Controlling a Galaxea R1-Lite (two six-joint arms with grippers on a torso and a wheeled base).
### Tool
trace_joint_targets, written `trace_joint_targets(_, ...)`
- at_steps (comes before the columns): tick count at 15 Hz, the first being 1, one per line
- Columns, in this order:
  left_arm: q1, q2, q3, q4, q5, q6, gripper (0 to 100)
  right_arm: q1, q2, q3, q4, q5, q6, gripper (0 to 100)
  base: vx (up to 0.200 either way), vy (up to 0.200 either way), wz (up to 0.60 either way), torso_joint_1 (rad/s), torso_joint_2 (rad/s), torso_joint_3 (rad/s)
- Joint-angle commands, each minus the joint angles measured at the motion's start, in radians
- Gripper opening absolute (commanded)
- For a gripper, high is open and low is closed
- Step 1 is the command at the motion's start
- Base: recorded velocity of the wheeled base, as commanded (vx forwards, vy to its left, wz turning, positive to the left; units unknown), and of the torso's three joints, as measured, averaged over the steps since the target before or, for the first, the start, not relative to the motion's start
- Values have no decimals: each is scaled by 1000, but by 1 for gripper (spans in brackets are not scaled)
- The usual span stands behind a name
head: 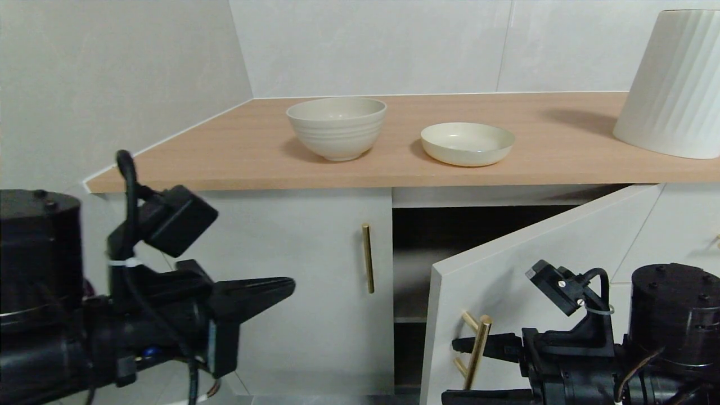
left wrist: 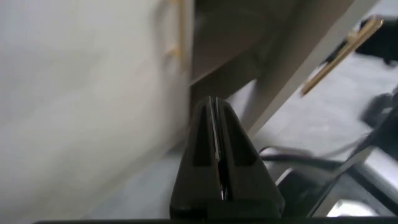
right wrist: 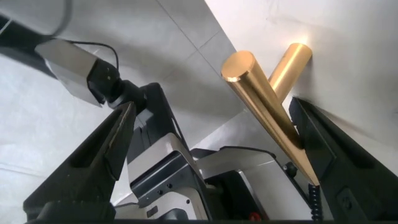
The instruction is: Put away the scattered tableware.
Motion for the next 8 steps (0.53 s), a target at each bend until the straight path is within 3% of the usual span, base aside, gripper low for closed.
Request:
trace_joint_targets(1,-93,216,0,-154,-1,-69,0,1,-1,5,2,0,2,100,0,0,0,0,0,0)
trace_joint_targets(4,-131,345,-4,-289,-21,-97,0,-1,-9,19,0,-3,2,100,0,0,0,0,0,0)
trace_joint_targets(8,-145,441,-81,-320,-162,-98,0,-13,-63,16,2,-6,4,100,0,0,0,0,0,0)
